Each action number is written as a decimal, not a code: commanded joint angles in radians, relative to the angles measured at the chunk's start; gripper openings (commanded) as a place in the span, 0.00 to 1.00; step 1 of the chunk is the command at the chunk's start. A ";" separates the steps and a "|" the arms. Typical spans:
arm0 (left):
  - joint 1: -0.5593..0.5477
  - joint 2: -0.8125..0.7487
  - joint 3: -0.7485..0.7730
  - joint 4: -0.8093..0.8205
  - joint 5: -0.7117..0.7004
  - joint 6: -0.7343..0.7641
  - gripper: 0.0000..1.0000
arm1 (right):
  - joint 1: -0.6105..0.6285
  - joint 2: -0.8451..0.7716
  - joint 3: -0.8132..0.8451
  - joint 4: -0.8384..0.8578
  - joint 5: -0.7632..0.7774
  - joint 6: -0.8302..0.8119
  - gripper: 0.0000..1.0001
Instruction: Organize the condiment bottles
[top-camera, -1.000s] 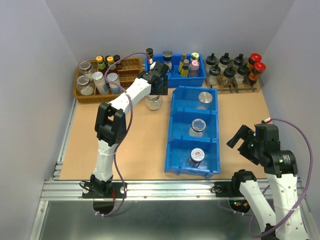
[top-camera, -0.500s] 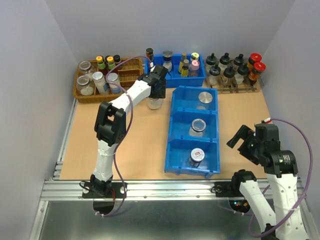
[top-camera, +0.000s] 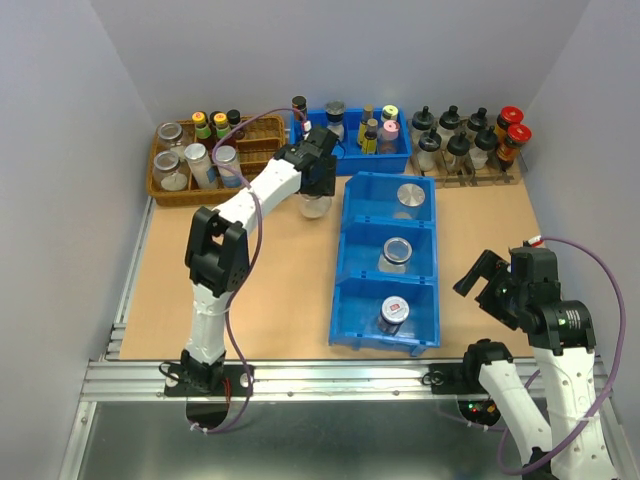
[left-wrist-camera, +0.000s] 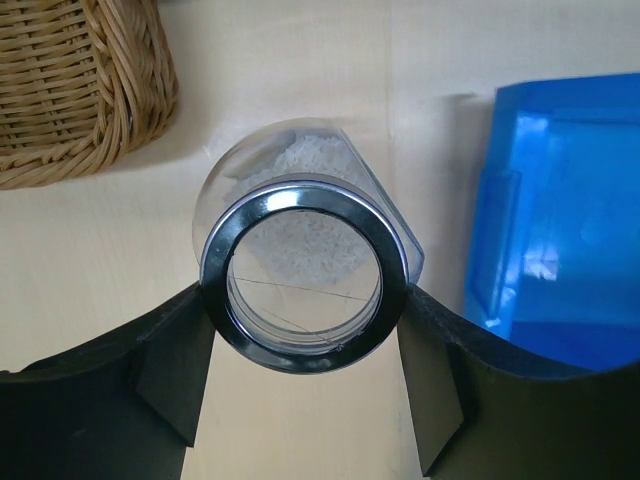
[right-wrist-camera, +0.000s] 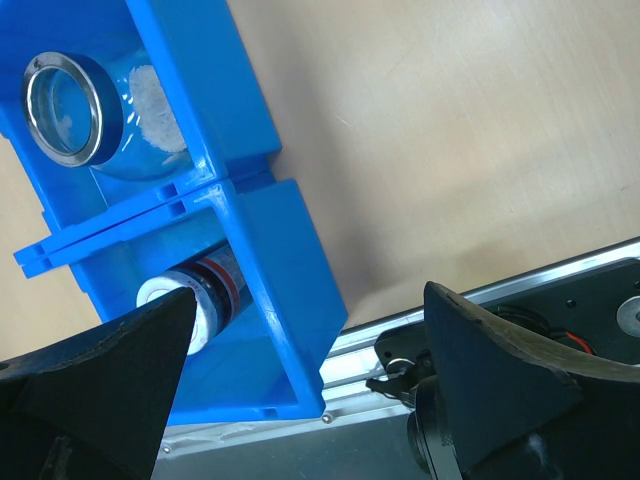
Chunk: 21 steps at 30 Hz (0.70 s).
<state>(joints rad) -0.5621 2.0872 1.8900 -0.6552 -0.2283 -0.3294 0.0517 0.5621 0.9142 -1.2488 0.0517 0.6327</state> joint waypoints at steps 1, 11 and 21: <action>-0.077 -0.153 0.138 0.022 0.037 0.055 0.00 | -0.003 -0.005 -0.011 0.037 0.000 -0.002 1.00; -0.214 -0.021 0.399 -0.081 0.119 0.171 0.00 | -0.003 -0.011 -0.009 0.034 0.002 0.004 1.00; -0.217 0.099 0.423 -0.078 0.109 0.277 0.00 | -0.004 -0.013 -0.011 0.034 0.007 0.005 1.00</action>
<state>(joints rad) -0.7887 2.1735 2.2726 -0.7643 -0.0952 -0.1127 0.0517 0.5621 0.9142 -1.2488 0.0521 0.6334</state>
